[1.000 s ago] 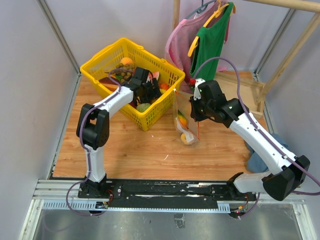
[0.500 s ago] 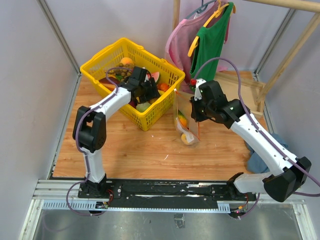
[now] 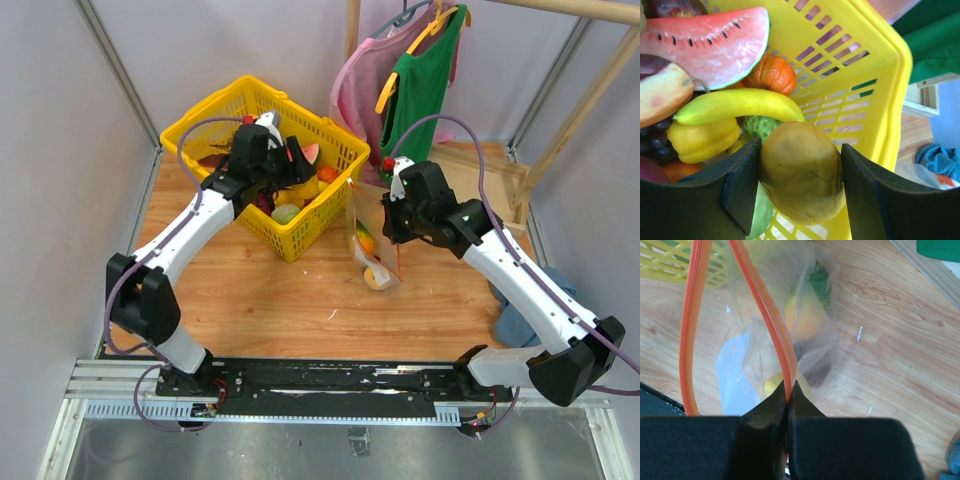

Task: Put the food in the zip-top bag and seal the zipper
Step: Place the fake fruit in the zipper food storage bag.

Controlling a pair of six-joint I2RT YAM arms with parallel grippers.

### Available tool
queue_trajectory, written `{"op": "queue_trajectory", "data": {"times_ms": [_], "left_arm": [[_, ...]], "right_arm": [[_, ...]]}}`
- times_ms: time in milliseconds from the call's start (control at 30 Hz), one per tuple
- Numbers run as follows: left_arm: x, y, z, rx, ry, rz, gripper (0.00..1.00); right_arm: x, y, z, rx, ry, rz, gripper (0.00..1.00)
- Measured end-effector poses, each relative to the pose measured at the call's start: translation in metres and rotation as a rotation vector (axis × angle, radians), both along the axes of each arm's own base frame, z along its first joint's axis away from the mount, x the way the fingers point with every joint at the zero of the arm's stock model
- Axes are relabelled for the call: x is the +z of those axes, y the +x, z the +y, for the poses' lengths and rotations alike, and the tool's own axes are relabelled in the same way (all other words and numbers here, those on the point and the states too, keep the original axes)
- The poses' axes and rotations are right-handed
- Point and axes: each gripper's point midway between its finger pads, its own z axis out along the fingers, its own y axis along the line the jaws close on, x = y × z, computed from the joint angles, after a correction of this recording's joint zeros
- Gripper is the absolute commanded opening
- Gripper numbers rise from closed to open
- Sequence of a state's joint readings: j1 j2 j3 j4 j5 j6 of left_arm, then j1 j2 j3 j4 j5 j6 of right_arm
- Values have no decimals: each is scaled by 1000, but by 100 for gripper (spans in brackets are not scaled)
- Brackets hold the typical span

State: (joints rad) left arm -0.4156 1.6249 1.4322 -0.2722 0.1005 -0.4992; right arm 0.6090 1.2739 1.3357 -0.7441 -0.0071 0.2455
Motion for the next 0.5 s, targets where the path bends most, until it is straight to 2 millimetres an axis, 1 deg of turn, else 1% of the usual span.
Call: {"op": "queue_trajectory", "data": {"times_ms": [167, 300, 367, 500], "left_arm": [[29, -17, 8, -31, 3, -128, 9], [62, -30, 7, -72, 18, -261, 3], [80, -42, 0, -109, 30, -337, 1], [110, -74, -21, -203, 40, -499, 0]], "right_arm": [[0, 0, 0, -6, 6, 3, 1], [0, 0, 0, -9, 8, 5, 1], [0, -1, 0, -9, 9, 5, 1], [0, -1, 0, -11, 10, 7, 1]]}}
